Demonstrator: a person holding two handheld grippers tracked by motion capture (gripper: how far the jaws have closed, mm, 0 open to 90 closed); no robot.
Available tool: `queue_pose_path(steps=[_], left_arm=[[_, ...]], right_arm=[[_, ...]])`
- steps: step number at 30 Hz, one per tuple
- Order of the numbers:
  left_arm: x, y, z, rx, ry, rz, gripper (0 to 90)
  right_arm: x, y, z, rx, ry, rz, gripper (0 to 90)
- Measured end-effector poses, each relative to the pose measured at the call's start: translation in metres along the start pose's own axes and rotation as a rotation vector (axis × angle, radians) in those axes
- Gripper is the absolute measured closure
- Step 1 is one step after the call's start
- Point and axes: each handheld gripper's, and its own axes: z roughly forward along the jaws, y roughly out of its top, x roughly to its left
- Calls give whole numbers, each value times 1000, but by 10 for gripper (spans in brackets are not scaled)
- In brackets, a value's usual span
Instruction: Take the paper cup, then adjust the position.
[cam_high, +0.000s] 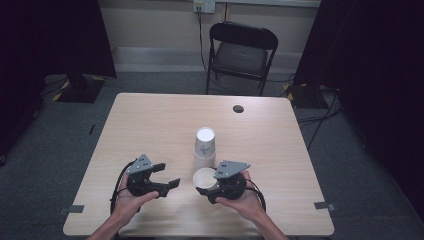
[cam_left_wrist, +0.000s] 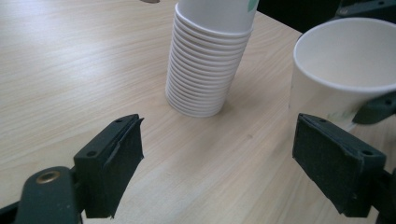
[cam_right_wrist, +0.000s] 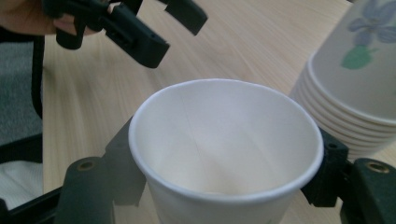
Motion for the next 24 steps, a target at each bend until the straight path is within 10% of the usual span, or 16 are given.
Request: queue_pose_path(steps=[24], left_arm=[[-1, -2, 3, 39, 74, 40, 159]], right_arm=[[-42, -14, -39, -81, -191, 108, 312]])
